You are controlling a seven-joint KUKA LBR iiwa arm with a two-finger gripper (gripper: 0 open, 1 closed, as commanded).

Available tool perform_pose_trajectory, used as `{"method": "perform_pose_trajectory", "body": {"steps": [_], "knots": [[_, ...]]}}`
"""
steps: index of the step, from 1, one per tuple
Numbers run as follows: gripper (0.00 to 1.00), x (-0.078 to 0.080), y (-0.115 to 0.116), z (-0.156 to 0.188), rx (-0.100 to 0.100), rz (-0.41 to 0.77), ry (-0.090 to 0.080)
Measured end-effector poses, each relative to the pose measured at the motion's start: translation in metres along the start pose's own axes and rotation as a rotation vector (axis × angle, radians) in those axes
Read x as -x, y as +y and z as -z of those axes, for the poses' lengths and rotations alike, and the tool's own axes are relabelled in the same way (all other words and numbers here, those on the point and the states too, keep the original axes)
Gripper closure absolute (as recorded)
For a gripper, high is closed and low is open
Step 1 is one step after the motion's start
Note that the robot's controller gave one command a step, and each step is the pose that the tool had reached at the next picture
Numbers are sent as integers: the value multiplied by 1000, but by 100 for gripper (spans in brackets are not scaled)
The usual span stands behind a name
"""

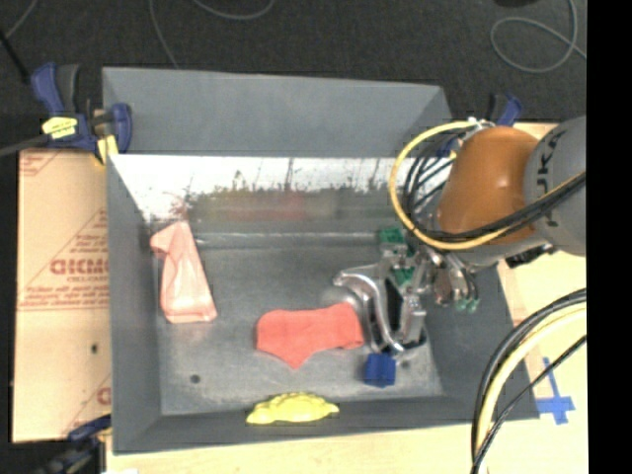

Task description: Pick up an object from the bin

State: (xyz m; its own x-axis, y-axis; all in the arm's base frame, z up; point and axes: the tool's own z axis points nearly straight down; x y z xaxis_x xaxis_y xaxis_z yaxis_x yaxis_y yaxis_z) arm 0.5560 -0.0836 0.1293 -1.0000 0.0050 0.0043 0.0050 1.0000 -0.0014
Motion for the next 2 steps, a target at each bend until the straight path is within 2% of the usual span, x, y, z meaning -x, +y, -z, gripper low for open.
{"method": "perform_pose_trajectory", "body": {"steps": [1,2], "knots": [[0,2,0,5,-1,3,-8],[0,4,29,-17,-5,97,-11]]}}
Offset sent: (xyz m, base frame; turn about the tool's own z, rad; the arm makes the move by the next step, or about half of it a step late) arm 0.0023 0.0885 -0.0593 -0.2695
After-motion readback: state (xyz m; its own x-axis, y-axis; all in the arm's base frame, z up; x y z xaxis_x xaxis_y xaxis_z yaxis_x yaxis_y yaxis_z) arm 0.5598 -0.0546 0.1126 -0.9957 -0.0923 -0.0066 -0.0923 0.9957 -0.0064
